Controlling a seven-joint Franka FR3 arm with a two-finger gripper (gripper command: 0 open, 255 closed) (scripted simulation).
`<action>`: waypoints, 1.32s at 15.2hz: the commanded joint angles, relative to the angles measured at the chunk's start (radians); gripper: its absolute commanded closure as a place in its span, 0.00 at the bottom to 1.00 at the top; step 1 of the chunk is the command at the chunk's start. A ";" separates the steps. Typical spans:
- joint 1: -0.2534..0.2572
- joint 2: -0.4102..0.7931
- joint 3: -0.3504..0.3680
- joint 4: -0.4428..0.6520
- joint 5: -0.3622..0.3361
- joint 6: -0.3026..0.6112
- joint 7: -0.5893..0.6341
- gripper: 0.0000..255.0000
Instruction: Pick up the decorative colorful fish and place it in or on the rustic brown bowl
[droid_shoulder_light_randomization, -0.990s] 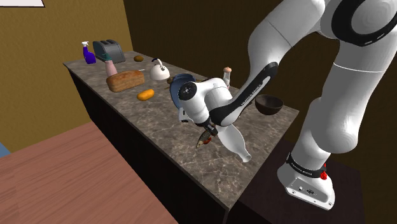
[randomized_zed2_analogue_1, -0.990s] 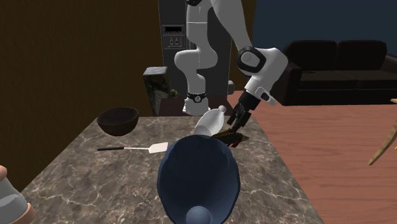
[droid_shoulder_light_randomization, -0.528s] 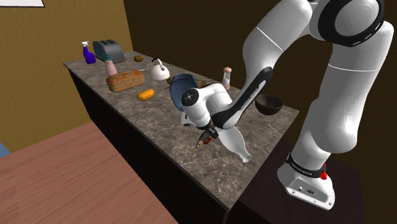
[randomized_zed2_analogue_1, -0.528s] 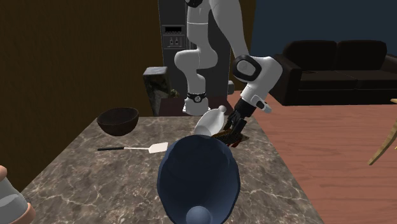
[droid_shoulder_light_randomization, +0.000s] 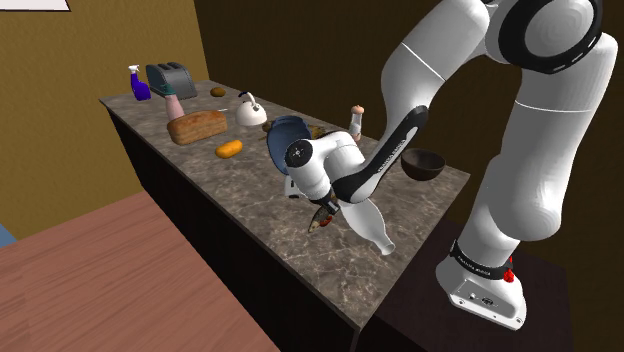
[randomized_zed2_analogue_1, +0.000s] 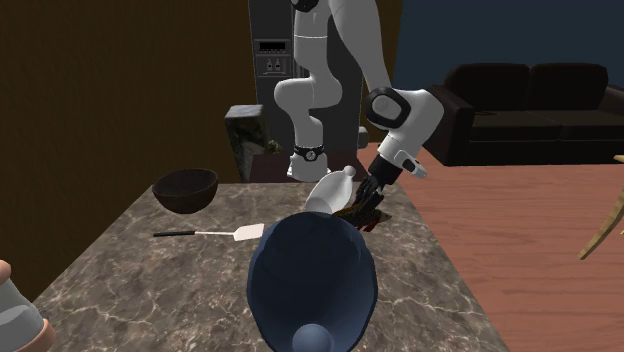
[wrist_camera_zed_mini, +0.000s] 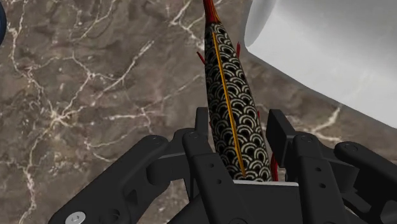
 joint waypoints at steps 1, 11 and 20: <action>0.000 0.000 0.000 0.000 0.000 0.000 0.000 1.00; 0.000 -0.039 0.005 -0.002 0.030 -0.025 -0.034 1.00; 0.004 -0.146 0.014 0.008 0.113 -0.108 -0.132 1.00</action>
